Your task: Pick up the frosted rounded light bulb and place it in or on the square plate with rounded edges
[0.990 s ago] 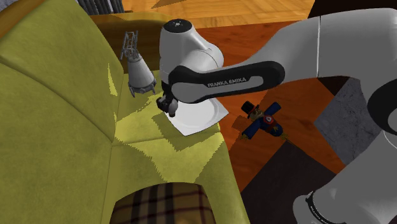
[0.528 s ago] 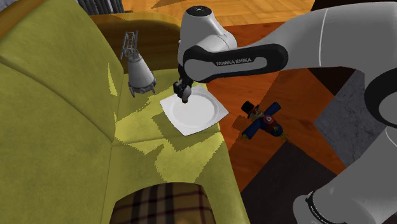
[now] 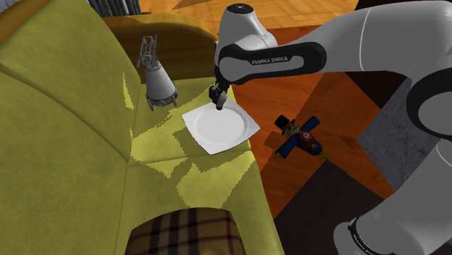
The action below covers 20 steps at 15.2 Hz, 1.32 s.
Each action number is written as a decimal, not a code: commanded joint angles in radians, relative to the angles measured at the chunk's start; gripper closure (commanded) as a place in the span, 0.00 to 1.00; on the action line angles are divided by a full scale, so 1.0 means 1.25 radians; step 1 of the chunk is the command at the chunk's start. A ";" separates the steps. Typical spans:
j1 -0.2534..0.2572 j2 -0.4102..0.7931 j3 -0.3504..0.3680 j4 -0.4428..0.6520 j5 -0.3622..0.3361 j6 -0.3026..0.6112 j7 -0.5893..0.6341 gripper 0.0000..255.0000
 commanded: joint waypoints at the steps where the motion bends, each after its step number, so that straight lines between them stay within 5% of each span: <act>1: -0.001 0.006 -0.001 -0.014 -0.001 0.019 -0.001 1.00; 13: 0.004 0.058 -0.007 -0.086 -0.022 0.143 0.010 1.00; 20: 0.004 0.058 -0.007 -0.086 -0.022 0.143 0.010 1.00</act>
